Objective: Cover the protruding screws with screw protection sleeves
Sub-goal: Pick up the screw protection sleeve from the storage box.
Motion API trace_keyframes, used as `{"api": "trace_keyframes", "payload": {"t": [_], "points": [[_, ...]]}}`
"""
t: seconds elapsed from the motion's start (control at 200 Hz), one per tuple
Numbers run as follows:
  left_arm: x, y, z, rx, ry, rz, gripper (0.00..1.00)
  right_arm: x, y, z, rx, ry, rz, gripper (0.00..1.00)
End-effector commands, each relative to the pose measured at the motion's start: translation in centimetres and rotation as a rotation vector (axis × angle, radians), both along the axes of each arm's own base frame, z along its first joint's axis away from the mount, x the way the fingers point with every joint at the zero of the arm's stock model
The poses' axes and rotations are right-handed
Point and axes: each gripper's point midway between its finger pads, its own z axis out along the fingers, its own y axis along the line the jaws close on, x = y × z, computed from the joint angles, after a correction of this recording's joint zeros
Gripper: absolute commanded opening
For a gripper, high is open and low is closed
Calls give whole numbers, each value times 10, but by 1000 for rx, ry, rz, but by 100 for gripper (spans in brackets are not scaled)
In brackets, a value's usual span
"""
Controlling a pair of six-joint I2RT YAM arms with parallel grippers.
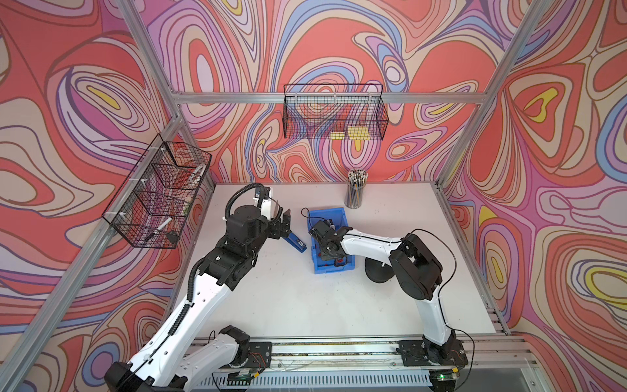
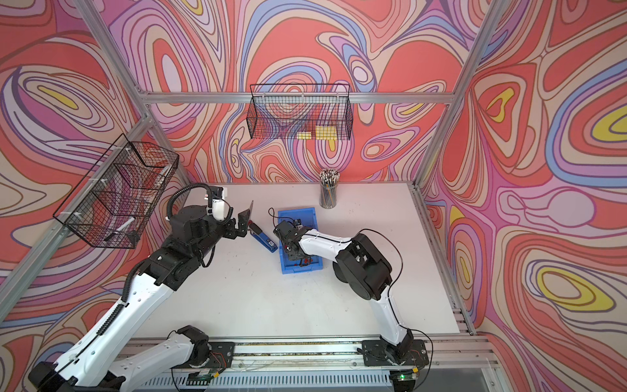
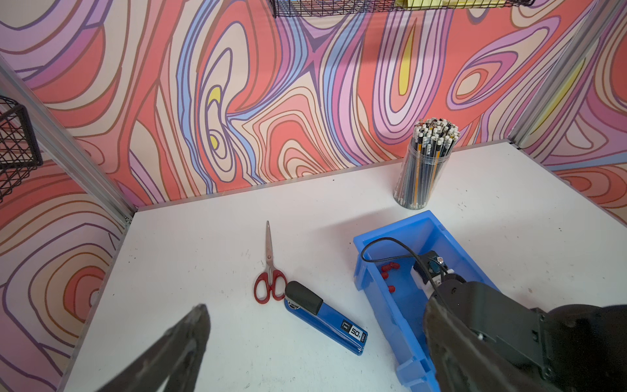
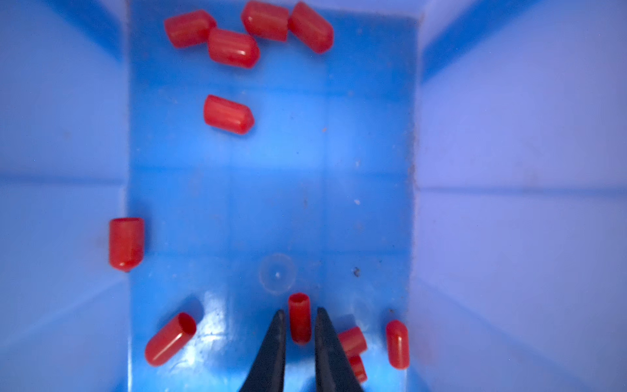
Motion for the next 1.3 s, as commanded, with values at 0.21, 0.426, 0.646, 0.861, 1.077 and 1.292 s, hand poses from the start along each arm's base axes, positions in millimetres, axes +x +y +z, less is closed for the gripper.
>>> {"api": "trace_keyframes", "payload": {"t": [0.21,0.426,0.646,0.861,1.077,1.292], "points": [[-1,1,4,-7,-9,0,99,-13,-6,-4,-10,50,12,14],[-1,1,5,-10,-10,-1,99,-14,-6,-2,-8,51,14,14],[-1,1,5,-7,-11,-1,99,-13,-6,2,-4,44,19,0],[-1,5,6,9,-17,13,99,-11,-4,29,26,-2,52,0],[-1,2,4,35,-5,-11,95,-24,7,79,161,-71,185,0],[-9,-26,0,48,31,-196,92,-57,26,149,380,-185,455,0]]}}
